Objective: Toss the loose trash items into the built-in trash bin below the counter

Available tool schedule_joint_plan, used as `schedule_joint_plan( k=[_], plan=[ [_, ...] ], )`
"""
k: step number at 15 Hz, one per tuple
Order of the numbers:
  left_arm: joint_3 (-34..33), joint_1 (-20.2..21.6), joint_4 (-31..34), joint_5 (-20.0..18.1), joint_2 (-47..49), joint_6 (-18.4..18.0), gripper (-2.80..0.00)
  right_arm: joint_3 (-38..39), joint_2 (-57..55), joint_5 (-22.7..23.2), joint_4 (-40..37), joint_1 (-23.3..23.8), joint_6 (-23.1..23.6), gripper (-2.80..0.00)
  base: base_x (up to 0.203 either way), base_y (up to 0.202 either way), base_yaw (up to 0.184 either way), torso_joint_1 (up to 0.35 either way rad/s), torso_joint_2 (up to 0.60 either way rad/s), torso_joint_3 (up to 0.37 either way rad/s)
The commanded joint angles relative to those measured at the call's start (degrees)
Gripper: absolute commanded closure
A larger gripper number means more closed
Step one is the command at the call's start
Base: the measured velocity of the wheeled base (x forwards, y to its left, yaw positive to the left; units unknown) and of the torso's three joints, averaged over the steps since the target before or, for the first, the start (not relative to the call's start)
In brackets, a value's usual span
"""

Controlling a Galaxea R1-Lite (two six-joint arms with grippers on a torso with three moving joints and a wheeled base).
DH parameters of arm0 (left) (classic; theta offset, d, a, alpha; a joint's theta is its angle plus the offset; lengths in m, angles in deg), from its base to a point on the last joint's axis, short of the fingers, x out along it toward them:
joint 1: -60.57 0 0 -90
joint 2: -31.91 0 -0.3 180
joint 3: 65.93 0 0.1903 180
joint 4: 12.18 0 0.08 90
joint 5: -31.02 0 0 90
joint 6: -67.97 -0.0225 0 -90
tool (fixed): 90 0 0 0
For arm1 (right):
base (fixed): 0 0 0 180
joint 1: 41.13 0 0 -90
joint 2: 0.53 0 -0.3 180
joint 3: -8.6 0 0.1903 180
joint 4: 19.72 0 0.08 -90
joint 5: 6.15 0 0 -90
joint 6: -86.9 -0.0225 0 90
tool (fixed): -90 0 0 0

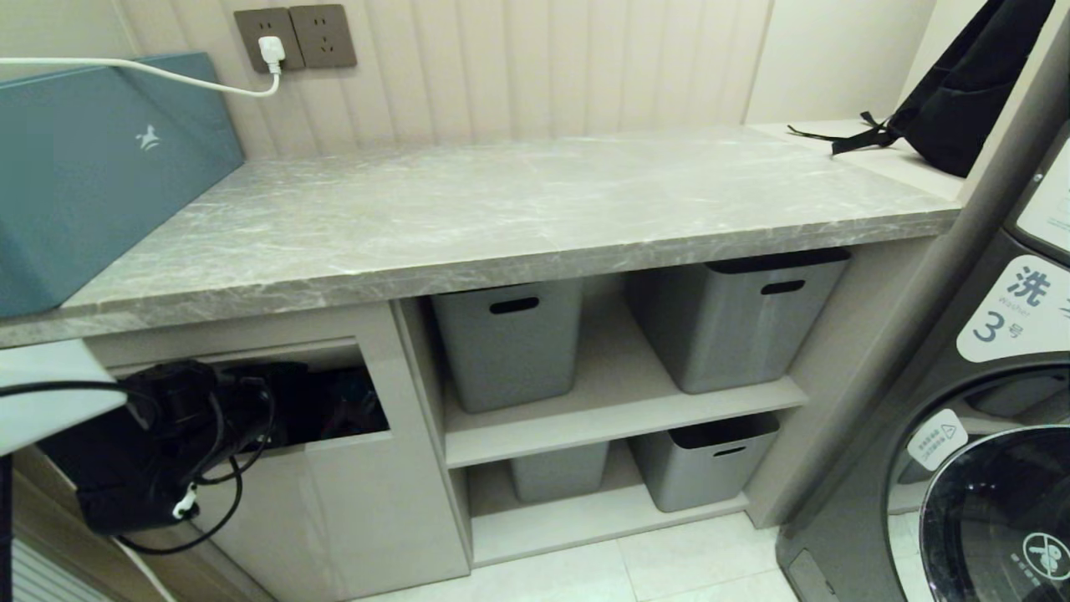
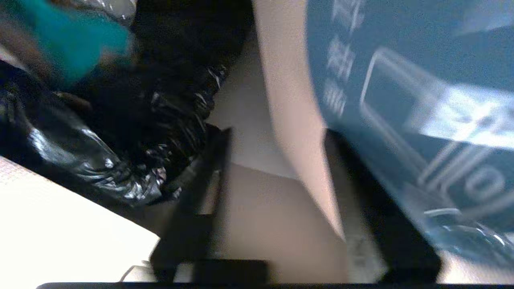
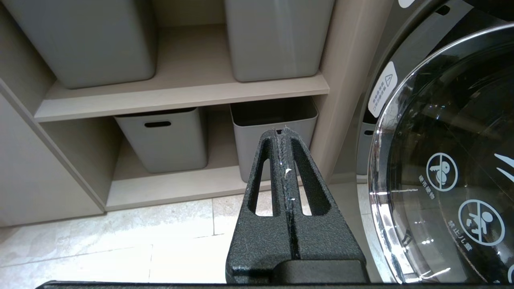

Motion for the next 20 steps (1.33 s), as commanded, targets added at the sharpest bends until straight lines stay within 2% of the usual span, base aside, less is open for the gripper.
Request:
schedule_joint_plan(
  k=[1, 4, 7, 8, 11, 17, 19, 20],
  plan=[
    [-0.2, 0.1, -0.5, -0.1, -0.6, 0.4, -2.80, 0.0, 0.1, 0.0, 0.1, 0.0, 0.0, 0.00, 0.000, 0.000, 0.000, 0.000, 0.00, 0.000],
    [-2.5, 0.2, -0.5, 0.1, -2.6, 0.8, -2.80, 0.0, 0.1, 0.0, 0.1, 0.0, 0.0, 0.00, 0.000, 0.000, 0.000, 0.000, 0.00, 0.000],
    [-8.9, 0.9, -0.5, 0.1, -8.5, 0.6, -2.80, 0.0, 0.0, 0.0, 0.0, 0.0, 0.0, 0.00, 0.000, 0.000, 0.000, 0.000, 0.00, 0.000],
    [-11.4, 1.1, -0.5, 0.1, -10.8, 0.4, 0.00, 0.0, 0.1, 0.0, 0.0, 0.0, 0.0, 0.00, 0.000, 0.000, 0.000, 0.000, 0.00, 0.000],
    [-18.3, 2.4, -0.4, 0.1, -17.5, -0.6, 0.00, 0.0, 0.0, 0.0, 0.1, 0.0, 0.0, 0.00, 0.000, 0.000, 0.000, 0.000, 0.00, 0.000],
    [-36.3, 3.1, -0.2, 0.2, -33.5, -1.3, 0.00, 0.0, 0.1, 0.0, 0.0, 0.0, 0.0, 0.00, 0.000, 0.000, 0.000, 0.000, 0.00, 0.000],
    [-41.6, 3.1, 0.3, 0.1, -39.7, -4.3, 0.00, 0.0, 0.0, 0.0, 0.0, 0.0, 0.0, 0.00, 0.000, 0.000, 0.000, 0.000, 0.00, 0.000],
    [-44.0, 2.9, 1.3, 0.0, -43.2, -7.1, 0.00, 0.0, 0.1, 0.0, 0.0, 0.0, 0.0, 0.00, 0.000, 0.000, 0.000, 0.000, 0.00, 0.000]
  ],
)
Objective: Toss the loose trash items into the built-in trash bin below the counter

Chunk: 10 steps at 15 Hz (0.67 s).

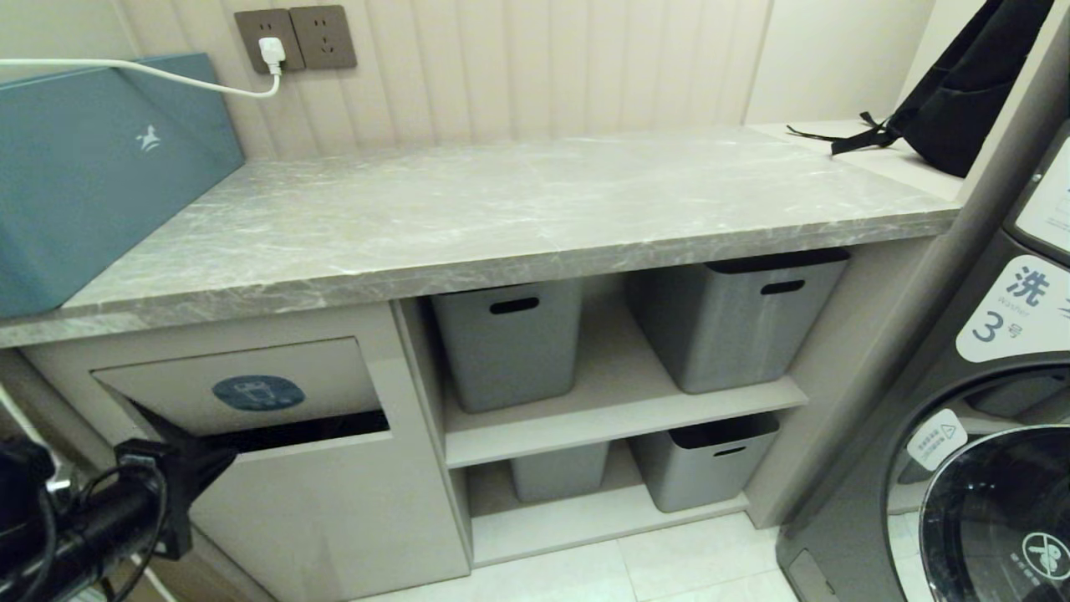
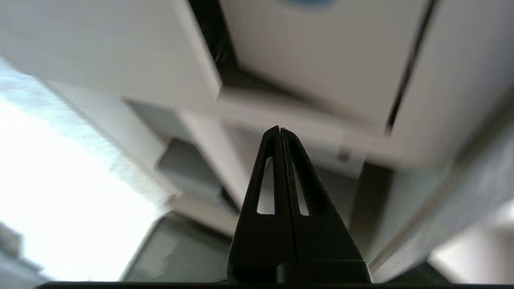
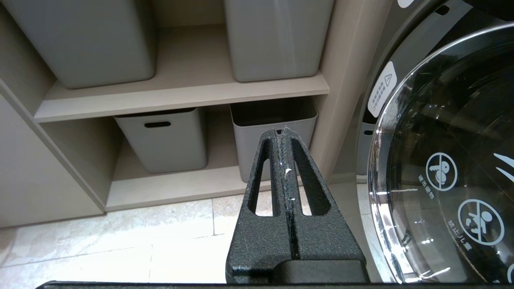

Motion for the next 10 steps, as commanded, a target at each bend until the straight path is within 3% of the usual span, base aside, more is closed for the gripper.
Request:
schedule_joint_plan(
  k=[1, 3, 6, 8, 10],
  plan=[
    [-4.6, -0.2, 2.7, -0.1, -11.4, -5.2, 0.00, 0.0, 0.1, 0.0, 0.0, 0.0, 0.0, 0.00, 0.000, 0.000, 0.000, 0.000, 0.00, 0.000],
    [-5.4, -0.3, 10.2, -0.1, -19.3, -14.3, 0.00, 0.0, 0.1, 0.0, 0.1, -0.1, 0.0, 0.00, 0.000, 0.000, 0.000, 0.000, 0.00, 0.000],
    [-5.2, -0.4, 17.9, -0.5, -29.3, -36.0, 0.00, 0.0, 0.0, 0.0, 0.0, 0.0, 0.0, 0.00, 0.000, 0.000, 0.000, 0.000, 0.00, 0.000],
    [-3.0, -1.3, 21.9, -2.9, -33.9, -51.5, 0.00, 0.0, 0.1, 0.0, 0.0, 0.0, 0.0, 0.00, 0.000, 0.000, 0.000, 0.000, 0.00, 0.000],
    [-1.6, -1.8, 27.2, -4.4, -37.3, -71.0, 0.00, 0.0, 0.1, 0.0, 0.1, 0.0, 0.0, 0.00, 0.000, 0.000, 0.000, 0.000, 0.00, 0.000]
  ],
)
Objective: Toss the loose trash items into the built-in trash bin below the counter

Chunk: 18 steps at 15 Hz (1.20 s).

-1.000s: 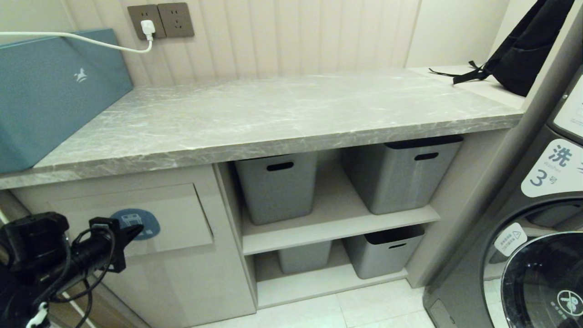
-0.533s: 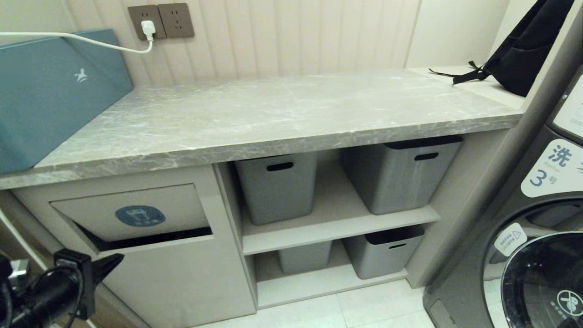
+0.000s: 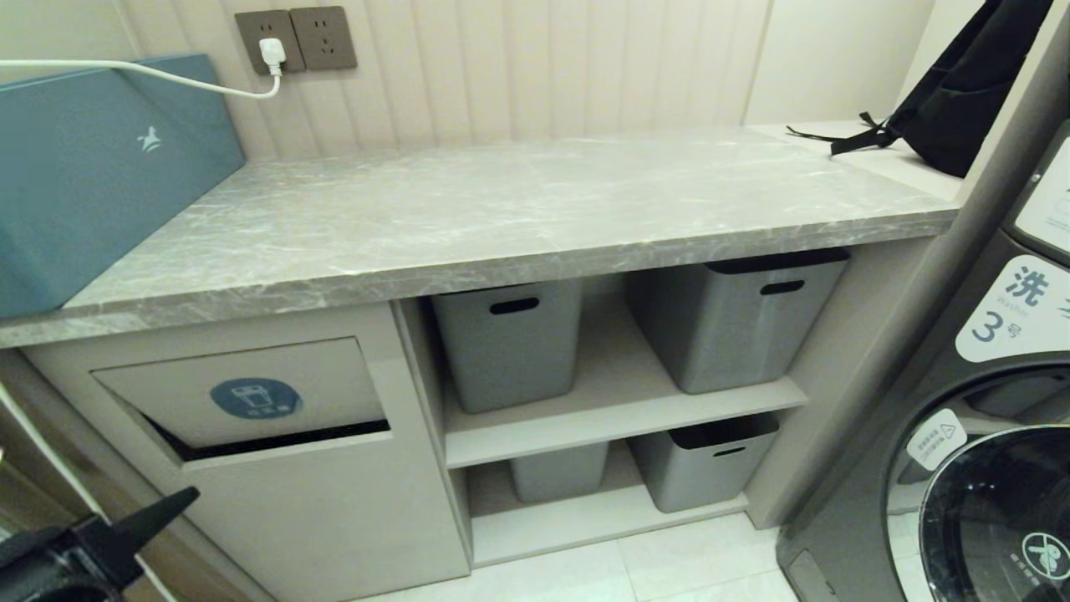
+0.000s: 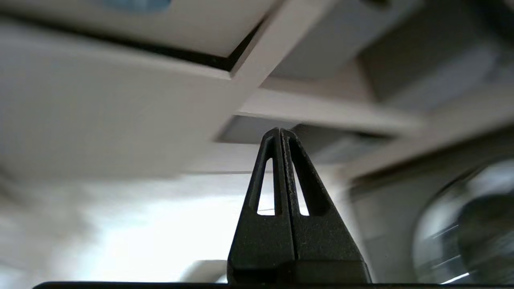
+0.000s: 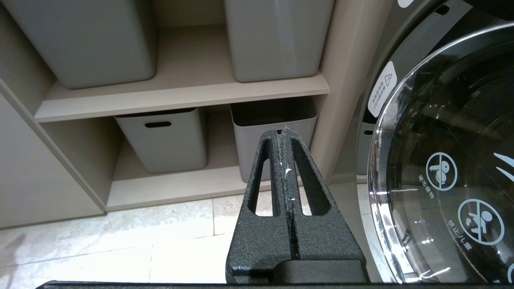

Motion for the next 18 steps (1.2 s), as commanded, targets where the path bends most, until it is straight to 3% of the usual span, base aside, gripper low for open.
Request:
schedule_joint_plan(
  k=[1, 2, 3, 5, 8, 13, 18],
  plan=[
    [1.1, -0.6, 5.2, -1.0, -7.4, -28.3, 0.00, 0.0, 0.1, 0.0, 0.1, 0.0, 0.0, 0.00, 0.000, 0.000, 0.000, 0.000, 0.00, 0.000],
    [1.1, -1.3, 7.8, -1.2, -10.5, -35.7, 0.00, 0.0, 0.1, 0.0, 0.0, 0.0, 0.0, 0.00, 0.000, 0.000, 0.000, 0.000, 0.00, 0.000],
    [0.8, -2.6, 9.5, -1.2, -13.8, -38.6, 0.00, 0.0, 0.0, 0.0, 0.0, 0.0, 0.0, 0.00, 0.000, 0.000, 0.000, 0.000, 0.00, 0.000],
    [-1.0, -4.5, 11.2, 1.0, -19.5, -39.2, 0.00, 0.0, 0.1, 0.0, 0.0, 0.0, 0.0, 0.00, 0.000, 0.000, 0.000, 0.000, 0.00, 0.000],
    [-2.8, -7.3, 17.6, 4.2, -29.9, -38.5, 0.00, 0.0, 0.1, 0.0, 0.0, 0.0, 0.0, 0.00, 0.000, 0.000, 0.000, 0.000, 0.00, 0.000],
    [-3.2, -12.9, 34.6, 13.6, -49.5, -33.5, 0.00, 0.0, 0.1, 0.0, 0.1, 0.0, 0.0, 0.00, 0.000, 0.000, 0.000, 0.000, 0.00, 0.000],
    [-3.3, -13.4, 41.1, 18.6, -62.4, -30.2, 0.00, 0.0, 0.1, 0.0, 0.0, -0.1, 0.0, 0.00, 0.000, 0.000, 0.000, 0.000, 0.00, 0.000]
  ],
)
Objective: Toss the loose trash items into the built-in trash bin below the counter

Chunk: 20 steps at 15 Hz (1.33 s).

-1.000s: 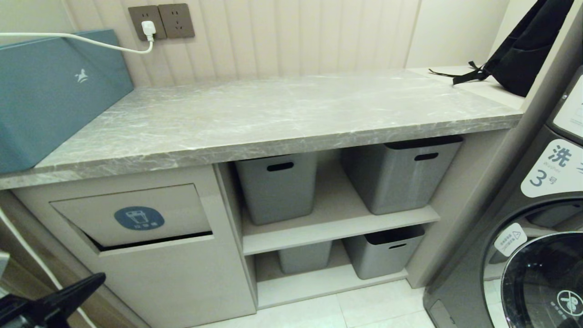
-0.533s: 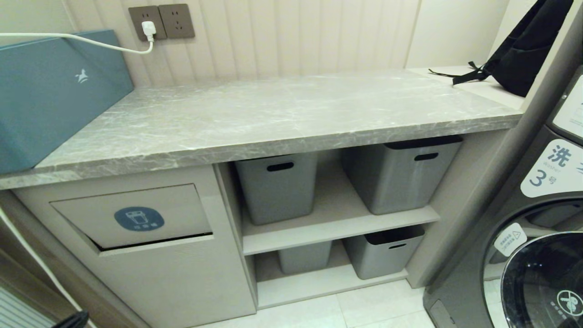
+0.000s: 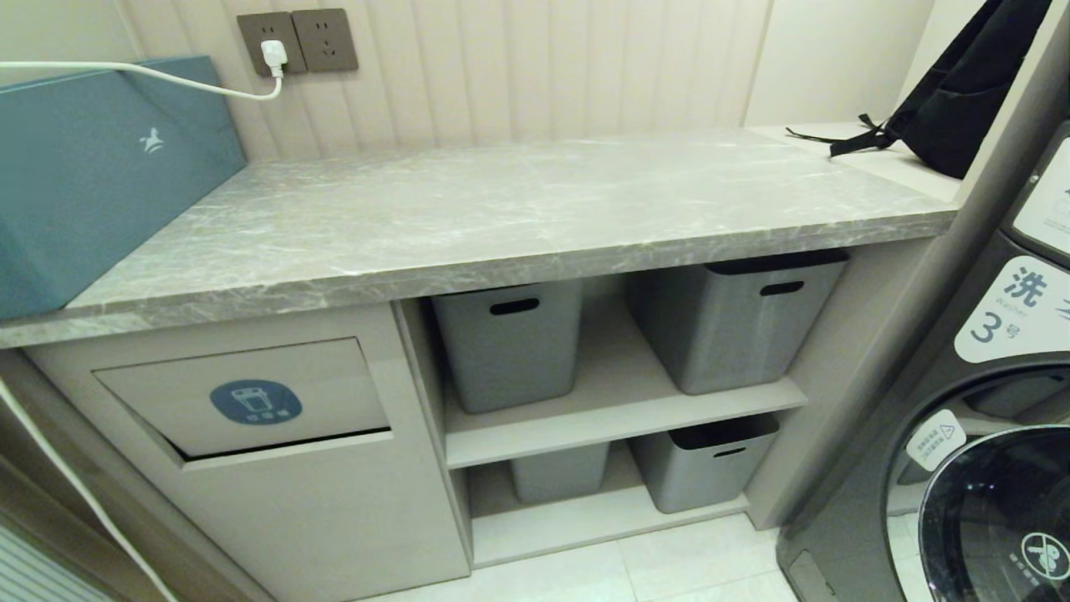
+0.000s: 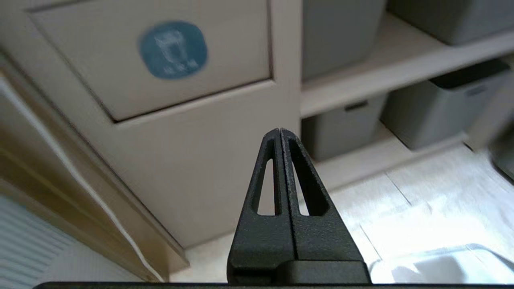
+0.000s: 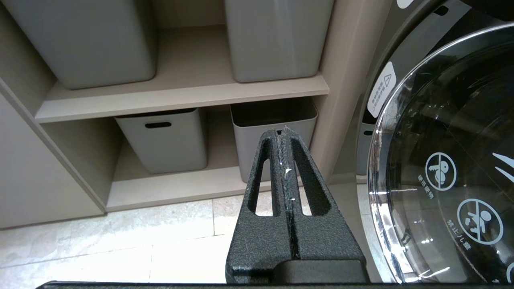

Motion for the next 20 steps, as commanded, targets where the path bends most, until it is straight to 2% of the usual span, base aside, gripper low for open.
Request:
schedule_joint_plan(
  k=[1, 2, 6, 13, 17, 20],
  plan=[
    [0.0, 0.3, 4.2, 3.2, -8.1, -0.1, 0.00, 0.0, 0.1, 0.0, 0.0, -0.1, 0.0, 0.00, 0.000, 0.000, 0.000, 0.000, 0.00, 0.000],
    [0.0, 0.4, 6.8, 5.2, -8.4, 0.7, 0.00, 0.0, 0.1, 0.0, 0.0, 0.0, -0.1, 0.00, 0.000, 0.000, 0.000, 0.000, 0.00, 0.000],
    [0.0, 0.2, 6.5, 3.9, -8.5, 0.9, 0.00, 0.0, 0.1, 0.0, 0.0, 0.0, -0.1, 0.00, 0.000, 0.000, 0.000, 0.000, 0.00, 0.000],
    [0.0, 0.2, 6.6, 4.5, -8.5, 1.4, 0.00, 0.0, 0.1, 0.0, 0.0, 0.0, -0.1, 0.00, 0.000, 0.000, 0.000, 0.000, 0.00, 0.000],
    [0.0, 0.2, 6.5, 5.3, -8.5, 5.3, 0.00, 0.0, 0.1, 0.0, 0.0, 0.0, -0.1, 0.00, 0.000, 0.000, 0.000, 0.000, 0.00, 0.000],
    [0.0, 0.2, 6.5, 6.0, -8.5, 5.6, 0.00, 0.0, 0.1, 0.0, 0.0, 0.0, -0.1, 0.00, 0.000, 0.000, 0.000, 0.000, 0.00, 0.000]
  ],
)
